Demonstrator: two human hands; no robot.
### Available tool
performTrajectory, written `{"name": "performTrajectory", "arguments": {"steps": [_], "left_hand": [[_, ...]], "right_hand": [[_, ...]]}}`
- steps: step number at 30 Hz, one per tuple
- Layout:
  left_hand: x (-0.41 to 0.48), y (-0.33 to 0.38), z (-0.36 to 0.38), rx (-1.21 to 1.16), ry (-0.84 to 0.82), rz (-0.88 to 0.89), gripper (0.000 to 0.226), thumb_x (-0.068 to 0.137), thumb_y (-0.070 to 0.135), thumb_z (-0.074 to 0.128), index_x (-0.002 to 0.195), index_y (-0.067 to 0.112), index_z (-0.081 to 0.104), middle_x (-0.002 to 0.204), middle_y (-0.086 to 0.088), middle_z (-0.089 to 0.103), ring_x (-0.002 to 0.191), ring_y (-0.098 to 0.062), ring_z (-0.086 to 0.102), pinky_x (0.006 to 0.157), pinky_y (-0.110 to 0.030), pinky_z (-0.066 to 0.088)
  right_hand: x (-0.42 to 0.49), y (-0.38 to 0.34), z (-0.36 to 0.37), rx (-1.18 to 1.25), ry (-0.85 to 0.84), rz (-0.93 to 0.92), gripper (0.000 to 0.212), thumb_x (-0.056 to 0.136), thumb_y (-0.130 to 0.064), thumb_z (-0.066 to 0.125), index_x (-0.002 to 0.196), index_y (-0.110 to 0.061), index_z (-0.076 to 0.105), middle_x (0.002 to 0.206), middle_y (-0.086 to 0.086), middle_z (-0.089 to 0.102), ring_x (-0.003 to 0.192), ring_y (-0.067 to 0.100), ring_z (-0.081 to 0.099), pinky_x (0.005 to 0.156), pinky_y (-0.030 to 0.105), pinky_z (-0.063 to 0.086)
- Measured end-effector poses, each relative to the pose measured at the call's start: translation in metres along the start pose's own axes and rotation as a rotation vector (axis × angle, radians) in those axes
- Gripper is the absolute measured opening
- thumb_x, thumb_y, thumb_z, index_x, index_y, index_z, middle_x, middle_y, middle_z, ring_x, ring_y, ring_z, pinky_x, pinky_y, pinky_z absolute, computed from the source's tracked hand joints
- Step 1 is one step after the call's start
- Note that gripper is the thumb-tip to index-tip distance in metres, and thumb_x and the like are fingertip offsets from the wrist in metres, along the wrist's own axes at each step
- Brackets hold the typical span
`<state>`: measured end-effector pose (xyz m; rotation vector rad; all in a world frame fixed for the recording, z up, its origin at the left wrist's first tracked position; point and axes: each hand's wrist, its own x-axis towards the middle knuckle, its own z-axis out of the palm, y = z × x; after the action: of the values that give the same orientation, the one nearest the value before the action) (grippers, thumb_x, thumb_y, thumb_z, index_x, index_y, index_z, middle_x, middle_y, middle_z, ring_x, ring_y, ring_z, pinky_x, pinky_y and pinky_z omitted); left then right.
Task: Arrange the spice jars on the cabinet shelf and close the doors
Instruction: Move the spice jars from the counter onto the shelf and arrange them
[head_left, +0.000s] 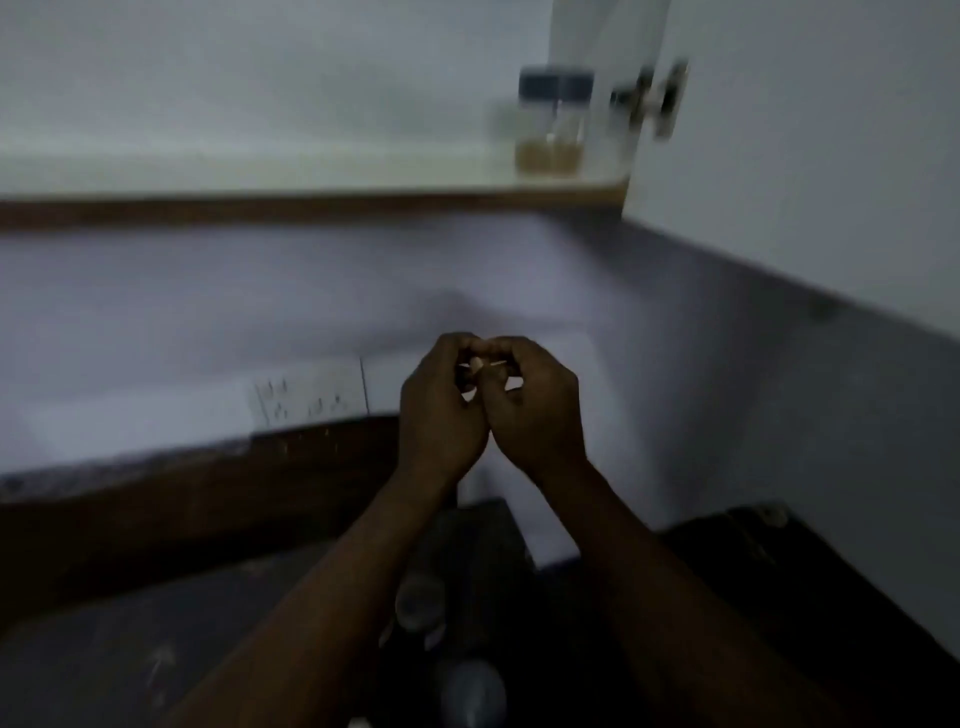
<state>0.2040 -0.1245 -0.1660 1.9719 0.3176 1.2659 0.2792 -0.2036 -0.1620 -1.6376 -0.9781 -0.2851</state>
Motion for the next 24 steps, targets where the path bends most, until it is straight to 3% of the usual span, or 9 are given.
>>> {"name": "performTrajectory", "arguments": {"steps": [4, 8, 11, 13, 16, 19, 21, 24], "left_hand": [[-0.087, -0.050, -0.025, 0.082, -0.200, -0.136, 0.029, 0.083, 0.005, 0.069, 0.110, 0.014, 0.064, 0.100, 0.003, 0.071, 0.084, 0.002, 0.064, 0.074, -0.005, 0.044], [-0.170, -0.101, -0.040, 0.145, -0.394, -0.298, 0.022, 0.088, 0.021, 0.065, 0.110, 0.016, 0.062, 0.096, 0.000, 0.072, 0.086, -0.017, 0.070, 0.077, -0.034, 0.056], [-0.232, -0.131, -0.046, 0.189, -0.580, -0.438, 0.025, 0.093, 0.026, 0.065, 0.117, 0.022, 0.057, 0.103, 0.003, 0.070, 0.089, -0.014, 0.069, 0.082, -0.042, 0.057], [-0.265, -0.146, -0.049, 0.209, -0.701, -0.567, 0.036, 0.094, 0.030, 0.067, 0.127, 0.026, 0.053, 0.115, 0.005, 0.066, 0.101, -0.013, 0.067, 0.089, -0.038, 0.056], [-0.295, -0.164, -0.043, 0.327, -0.874, -0.713, 0.064, 0.093, 0.029, 0.069, 0.148, 0.019, 0.037, 0.138, -0.010, 0.057, 0.116, -0.024, 0.063, 0.098, -0.039, 0.051], [-0.308, -0.175, -0.028, 0.375, -0.937, -0.784, 0.081, 0.093, 0.028, 0.069, 0.158, 0.012, 0.021, 0.148, -0.020, 0.049, 0.122, -0.034, 0.061, 0.102, -0.044, 0.049], [-0.313, -0.180, -0.021, 0.368, -0.952, -0.822, 0.089, 0.092, 0.032, 0.071, 0.160, 0.013, 0.015, 0.154, -0.020, 0.042, 0.130, -0.037, 0.055, 0.107, -0.043, 0.044], [-0.320, -0.185, -0.011, 0.375, -0.943, -0.828, 0.096, 0.089, 0.034, 0.075, 0.160, 0.011, 0.015, 0.153, -0.020, 0.044, 0.134, -0.037, 0.052, 0.109, -0.039, 0.040]], "right_hand": [[-0.087, 0.035, 0.018, -0.098, -0.189, 0.199, 0.021, 0.093, -0.030, 0.069, 0.110, -0.018, 0.072, 0.101, -0.004, 0.075, 0.088, 0.011, 0.072, 0.080, 0.037, 0.059], [-0.175, 0.069, 0.033, -0.184, -0.433, 0.343, 0.027, 0.098, -0.036, 0.062, 0.122, -0.028, 0.071, 0.117, -0.003, 0.075, 0.101, 0.007, 0.067, 0.088, 0.019, 0.053], [-0.235, 0.096, 0.047, -0.244, -0.628, 0.472, 0.027, 0.099, -0.037, 0.060, 0.122, -0.027, 0.071, 0.121, 0.001, 0.071, 0.108, 0.016, 0.067, 0.093, 0.030, 0.054], [-0.270, 0.112, 0.052, -0.353, -0.718, 0.527, 0.034, 0.094, -0.041, 0.063, 0.126, -0.030, 0.067, 0.131, 0.000, 0.063, 0.118, 0.020, 0.062, 0.099, 0.033, 0.051], [-0.312, 0.133, 0.055, -0.448, -0.708, 0.631, 0.076, 0.077, -0.034, 0.084, 0.145, -0.019, 0.054, 0.148, 0.010, 0.048, 0.132, 0.030, 0.051, 0.110, 0.042, 0.045], [-0.340, 0.148, 0.057, -0.377, -0.662, 0.823, 0.104, 0.072, -0.030, 0.090, 0.158, -0.013, 0.034, 0.156, 0.018, 0.038, 0.139, 0.035, 0.045, 0.115, 0.040, 0.041], [-0.350, 0.153, 0.061, -0.289, -0.659, 0.903, 0.112, 0.074, -0.026, 0.089, 0.163, -0.013, 0.020, 0.160, 0.018, 0.035, 0.143, 0.032, 0.043, 0.115, 0.034, 0.036], [-0.356, 0.159, 0.067, -0.249, -0.621, 0.906, 0.107, 0.079, -0.019, 0.086, 0.163, -0.011, 0.020, 0.159, 0.014, 0.041, 0.143, 0.029, 0.045, 0.117, 0.036, 0.037]]}}
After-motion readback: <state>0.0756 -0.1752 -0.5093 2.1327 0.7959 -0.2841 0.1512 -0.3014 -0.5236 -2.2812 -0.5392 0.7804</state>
